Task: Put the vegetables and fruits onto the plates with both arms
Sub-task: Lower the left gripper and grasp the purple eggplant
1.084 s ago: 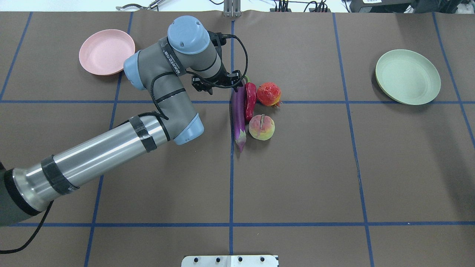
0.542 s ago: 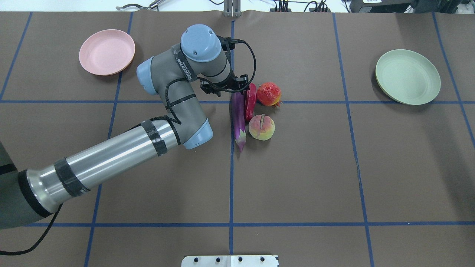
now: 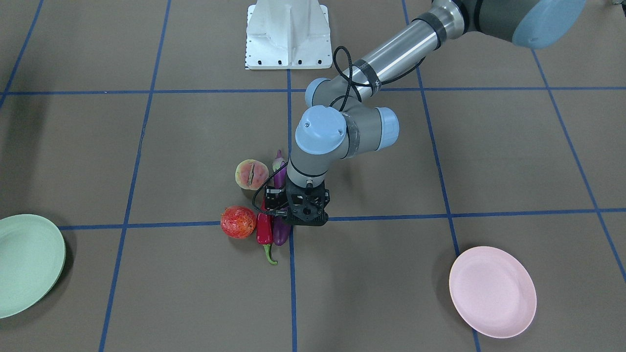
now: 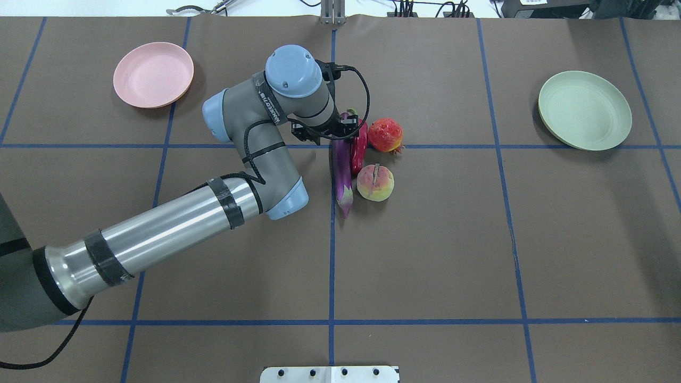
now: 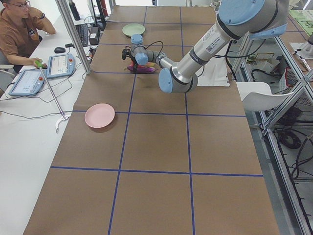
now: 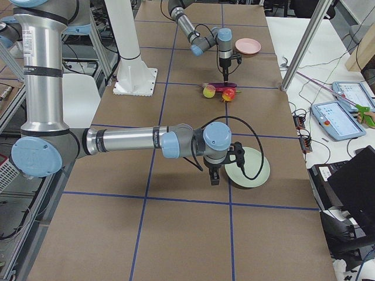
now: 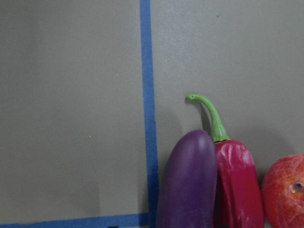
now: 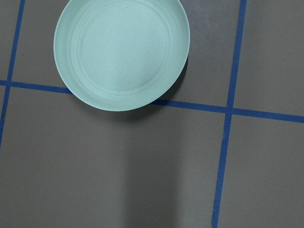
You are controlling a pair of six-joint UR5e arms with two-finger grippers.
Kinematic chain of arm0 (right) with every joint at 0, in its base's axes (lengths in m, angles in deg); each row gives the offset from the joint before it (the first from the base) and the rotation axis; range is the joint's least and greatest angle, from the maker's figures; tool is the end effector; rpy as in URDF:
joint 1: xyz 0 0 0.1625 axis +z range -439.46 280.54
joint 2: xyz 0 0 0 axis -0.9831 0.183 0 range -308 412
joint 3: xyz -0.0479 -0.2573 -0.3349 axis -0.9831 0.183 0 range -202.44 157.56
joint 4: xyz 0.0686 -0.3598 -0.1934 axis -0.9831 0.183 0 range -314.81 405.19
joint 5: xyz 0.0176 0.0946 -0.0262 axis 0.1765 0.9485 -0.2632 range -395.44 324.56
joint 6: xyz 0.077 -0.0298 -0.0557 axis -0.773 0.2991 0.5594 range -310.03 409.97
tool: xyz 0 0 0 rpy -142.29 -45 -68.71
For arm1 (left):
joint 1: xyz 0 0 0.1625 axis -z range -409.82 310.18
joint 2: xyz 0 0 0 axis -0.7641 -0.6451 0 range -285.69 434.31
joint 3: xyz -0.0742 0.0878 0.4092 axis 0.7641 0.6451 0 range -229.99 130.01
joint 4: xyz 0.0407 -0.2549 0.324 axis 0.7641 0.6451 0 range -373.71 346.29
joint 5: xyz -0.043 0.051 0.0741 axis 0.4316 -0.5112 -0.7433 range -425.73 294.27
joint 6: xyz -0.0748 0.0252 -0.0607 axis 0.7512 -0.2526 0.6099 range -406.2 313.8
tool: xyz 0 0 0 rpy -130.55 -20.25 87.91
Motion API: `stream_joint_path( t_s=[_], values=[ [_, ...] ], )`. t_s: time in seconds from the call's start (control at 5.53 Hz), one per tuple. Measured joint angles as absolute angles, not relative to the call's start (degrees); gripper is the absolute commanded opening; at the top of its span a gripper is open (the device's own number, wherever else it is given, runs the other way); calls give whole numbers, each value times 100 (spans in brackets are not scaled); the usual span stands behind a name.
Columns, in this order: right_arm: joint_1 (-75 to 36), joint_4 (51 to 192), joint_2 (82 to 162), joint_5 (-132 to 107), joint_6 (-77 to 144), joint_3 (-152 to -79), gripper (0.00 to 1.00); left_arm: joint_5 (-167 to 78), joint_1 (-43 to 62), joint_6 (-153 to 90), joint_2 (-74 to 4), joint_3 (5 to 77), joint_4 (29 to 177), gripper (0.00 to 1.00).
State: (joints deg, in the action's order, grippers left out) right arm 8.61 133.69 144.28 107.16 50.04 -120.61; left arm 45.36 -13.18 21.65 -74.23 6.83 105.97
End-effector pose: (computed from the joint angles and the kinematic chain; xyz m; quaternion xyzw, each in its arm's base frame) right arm 0.0379 -0.4814 0.5942 0.0505 -0.4430 -0.0442 0.8940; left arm 0.6240 -0.5857 0.1878 0.0816 0.4754 -0.0261 0.8756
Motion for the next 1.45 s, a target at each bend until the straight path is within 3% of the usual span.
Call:
stream_joint_path(
  t_s=[0.9,1.45],
  values=[
    [861,13369,14435,10712,5006,-12038,100,4536,-1379,2172,-7429,600,10701,69],
    [861,13369,14435,10716,5006,-12035,100,4536,-1446,2174,-7432,596,10707,52]
  ],
)
